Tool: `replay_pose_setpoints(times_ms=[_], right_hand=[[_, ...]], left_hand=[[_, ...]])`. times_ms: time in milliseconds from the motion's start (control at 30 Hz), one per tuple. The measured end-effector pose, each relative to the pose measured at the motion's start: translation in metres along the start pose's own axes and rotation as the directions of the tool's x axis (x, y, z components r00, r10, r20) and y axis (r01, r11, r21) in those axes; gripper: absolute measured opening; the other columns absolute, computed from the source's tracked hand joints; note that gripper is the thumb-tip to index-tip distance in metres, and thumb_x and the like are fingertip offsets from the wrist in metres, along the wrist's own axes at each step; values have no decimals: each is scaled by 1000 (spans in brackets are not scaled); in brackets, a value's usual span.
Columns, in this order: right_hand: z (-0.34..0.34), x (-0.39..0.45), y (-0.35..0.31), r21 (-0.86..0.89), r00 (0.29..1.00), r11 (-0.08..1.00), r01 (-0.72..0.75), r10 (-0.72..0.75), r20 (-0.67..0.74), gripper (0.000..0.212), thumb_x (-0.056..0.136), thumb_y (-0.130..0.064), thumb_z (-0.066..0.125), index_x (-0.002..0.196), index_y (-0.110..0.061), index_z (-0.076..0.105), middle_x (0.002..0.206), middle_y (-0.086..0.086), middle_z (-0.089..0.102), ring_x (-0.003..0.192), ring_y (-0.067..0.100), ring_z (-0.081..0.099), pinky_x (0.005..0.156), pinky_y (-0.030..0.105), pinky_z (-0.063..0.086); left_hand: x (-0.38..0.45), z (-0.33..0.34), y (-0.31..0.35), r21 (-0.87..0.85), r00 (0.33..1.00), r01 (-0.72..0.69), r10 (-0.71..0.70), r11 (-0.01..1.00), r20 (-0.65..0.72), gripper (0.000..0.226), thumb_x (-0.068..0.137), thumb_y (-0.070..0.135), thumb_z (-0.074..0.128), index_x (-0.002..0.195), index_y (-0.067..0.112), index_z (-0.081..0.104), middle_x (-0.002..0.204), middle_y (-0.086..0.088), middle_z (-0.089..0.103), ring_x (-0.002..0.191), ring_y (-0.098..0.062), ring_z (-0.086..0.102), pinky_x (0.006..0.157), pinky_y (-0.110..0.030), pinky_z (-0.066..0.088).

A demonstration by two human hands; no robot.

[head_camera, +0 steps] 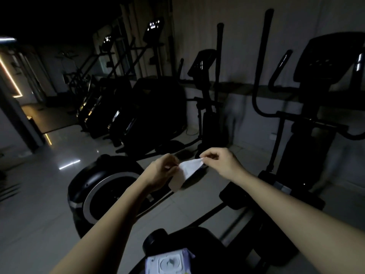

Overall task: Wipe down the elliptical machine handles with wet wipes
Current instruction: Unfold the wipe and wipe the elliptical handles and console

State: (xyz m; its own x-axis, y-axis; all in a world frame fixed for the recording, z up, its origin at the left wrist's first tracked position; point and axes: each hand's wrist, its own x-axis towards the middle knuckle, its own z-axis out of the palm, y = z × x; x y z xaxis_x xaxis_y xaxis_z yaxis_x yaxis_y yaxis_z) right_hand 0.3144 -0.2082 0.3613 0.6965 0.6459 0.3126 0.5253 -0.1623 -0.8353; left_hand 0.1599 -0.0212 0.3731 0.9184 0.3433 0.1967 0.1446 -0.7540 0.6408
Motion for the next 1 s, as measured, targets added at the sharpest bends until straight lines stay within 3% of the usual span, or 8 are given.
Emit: replay_pose_setpoints(times_ms=[200,367,500,633,700,800,900,1000], right_hand=[[-43,15,-37,-171,1000,985,13,-9,28,12,89,-13,65,93,-18,75,80,-11,70,72,-2,61,64,11,42],[-77,21,-56,-235,998,971,36,-24,54,23,86,-4,58,96,-19,73,76,-10,65,65,-1,57,63,13,40],[-99,19,-72,-191,996,979,69,-57,65,34,80,8,51,102,-8,71,74,-7,57,54,-8,49,56,6,37],[-117,15,-82,-115,990,987,111,-100,97,39,77,13,47,104,-4,69,72,-5,53,57,-3,45,56,8,36],[-123,13,-84,-71,987,990,123,-114,113,40,77,15,46,103,-5,69,73,-3,54,66,6,46,60,14,37],[-132,12,-87,-22,976,989,148,-142,164,31,81,13,52,102,-5,68,80,1,57,75,12,51,66,19,42],[-141,12,-86,-4,979,990,143,-141,144,25,84,11,53,101,-2,67,84,-3,62,76,3,57,68,15,45],[-148,13,-79,-16,992,994,110,-108,69,28,83,13,51,98,-5,66,80,-5,59,68,3,54,62,16,43]], left_hand=[[23,-7,46,-32,994,-86,83,996,-70,13,91,29,67,103,24,62,94,12,63,86,1,62,73,-15,45],[45,-3,76,-50,991,-126,123,991,-54,17,90,30,68,105,23,62,99,7,67,93,-8,67,84,-26,54],[58,-1,93,-89,991,-126,121,988,-57,18,92,27,65,107,18,62,98,7,67,92,-5,65,78,-21,51],[68,8,110,-348,998,-62,60,936,-18,23,95,20,62,115,11,60,98,2,64,83,-8,60,65,-15,44],[68,12,121,-531,995,15,38,847,89,23,98,21,57,119,11,58,98,-4,61,85,-12,57,69,-21,44],[68,15,132,-646,967,121,59,753,249,22,100,28,54,120,20,59,103,-3,67,97,-18,64,87,-33,49],[75,17,135,-657,971,97,75,748,228,31,93,24,64,123,19,59,113,-6,68,107,-23,65,99,-44,48],[78,17,140,-661,981,30,104,750,163,9,94,13,62,103,11,63,94,-9,63,89,-22,60,88,-37,50]])
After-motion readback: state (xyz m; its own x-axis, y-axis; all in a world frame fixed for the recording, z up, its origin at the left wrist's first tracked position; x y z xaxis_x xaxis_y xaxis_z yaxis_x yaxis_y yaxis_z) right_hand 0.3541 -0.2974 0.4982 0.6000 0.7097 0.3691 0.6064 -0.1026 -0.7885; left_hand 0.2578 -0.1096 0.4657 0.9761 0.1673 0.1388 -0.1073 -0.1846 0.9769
